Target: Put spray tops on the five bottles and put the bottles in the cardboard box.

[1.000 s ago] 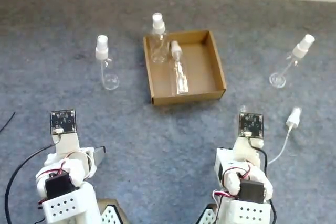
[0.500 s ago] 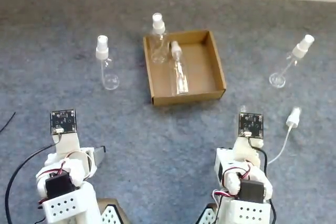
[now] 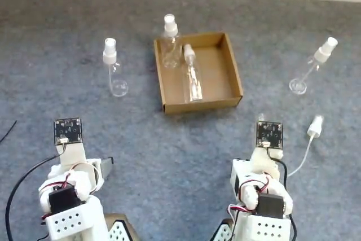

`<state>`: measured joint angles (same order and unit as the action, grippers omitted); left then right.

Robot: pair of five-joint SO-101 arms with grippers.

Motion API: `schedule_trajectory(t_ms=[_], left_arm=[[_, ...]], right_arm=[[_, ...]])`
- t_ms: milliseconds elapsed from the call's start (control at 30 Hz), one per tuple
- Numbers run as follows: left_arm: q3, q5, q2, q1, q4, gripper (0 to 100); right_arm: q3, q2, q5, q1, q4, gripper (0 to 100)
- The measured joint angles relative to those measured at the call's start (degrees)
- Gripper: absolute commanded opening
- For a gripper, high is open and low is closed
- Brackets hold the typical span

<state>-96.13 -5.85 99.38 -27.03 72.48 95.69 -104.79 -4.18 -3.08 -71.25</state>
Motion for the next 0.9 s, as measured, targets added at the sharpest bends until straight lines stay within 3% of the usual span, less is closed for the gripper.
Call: schedule_trajectory(t_ms=[900], left_arm=[[0.00, 0.00, 0.00, 0.00, 0.00, 30]], right_arm=[[0.00, 0.00, 0.00, 0.00, 0.00, 2.5]])
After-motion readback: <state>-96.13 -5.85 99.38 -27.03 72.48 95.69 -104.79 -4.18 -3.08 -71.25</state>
